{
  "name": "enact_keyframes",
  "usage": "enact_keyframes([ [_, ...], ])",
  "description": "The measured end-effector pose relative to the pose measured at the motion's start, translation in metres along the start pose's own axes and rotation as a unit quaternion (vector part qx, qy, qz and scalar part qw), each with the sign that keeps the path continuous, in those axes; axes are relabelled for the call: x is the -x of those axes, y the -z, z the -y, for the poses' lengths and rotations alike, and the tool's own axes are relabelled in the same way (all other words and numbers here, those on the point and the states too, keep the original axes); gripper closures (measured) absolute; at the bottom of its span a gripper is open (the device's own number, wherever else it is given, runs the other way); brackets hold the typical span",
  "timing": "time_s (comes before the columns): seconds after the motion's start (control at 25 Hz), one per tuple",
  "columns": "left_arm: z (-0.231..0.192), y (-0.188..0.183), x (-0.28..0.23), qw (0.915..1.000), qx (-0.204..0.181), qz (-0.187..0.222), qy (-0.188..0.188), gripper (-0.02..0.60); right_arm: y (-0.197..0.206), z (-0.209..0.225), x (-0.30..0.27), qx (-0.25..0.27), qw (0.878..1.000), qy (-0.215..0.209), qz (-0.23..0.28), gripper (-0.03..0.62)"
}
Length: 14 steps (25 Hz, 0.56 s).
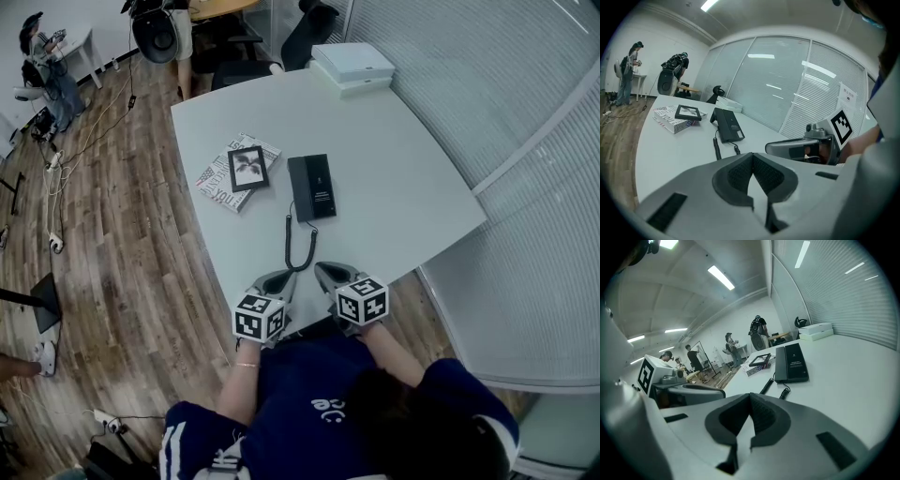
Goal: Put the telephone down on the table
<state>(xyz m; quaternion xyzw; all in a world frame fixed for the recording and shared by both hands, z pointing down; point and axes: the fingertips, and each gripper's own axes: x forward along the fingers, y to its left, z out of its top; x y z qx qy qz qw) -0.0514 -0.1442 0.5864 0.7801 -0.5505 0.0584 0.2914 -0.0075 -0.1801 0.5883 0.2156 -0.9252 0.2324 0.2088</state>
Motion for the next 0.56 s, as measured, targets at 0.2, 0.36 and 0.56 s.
enact_keyframes([
  [0.2,-0.003,0.007,0.001,1.0,0.005,-0.002,-0.003,0.578,0.007,0.001,-0.002,0.004,1.0,0.001,-0.008,0.586],
  [0.36,-0.005,0.013,0.005,1.0,0.006,-0.004,-0.005,0.578,0.012,-0.002,-0.003,0.007,1.0,0.002,-0.013,0.585],
  [0.56,-0.006,0.017,0.009,0.9999,0.001,-0.012,-0.006,0.578,0.017,-0.007,-0.005,0.055,0.998,0.008,-0.034,0.585],
])
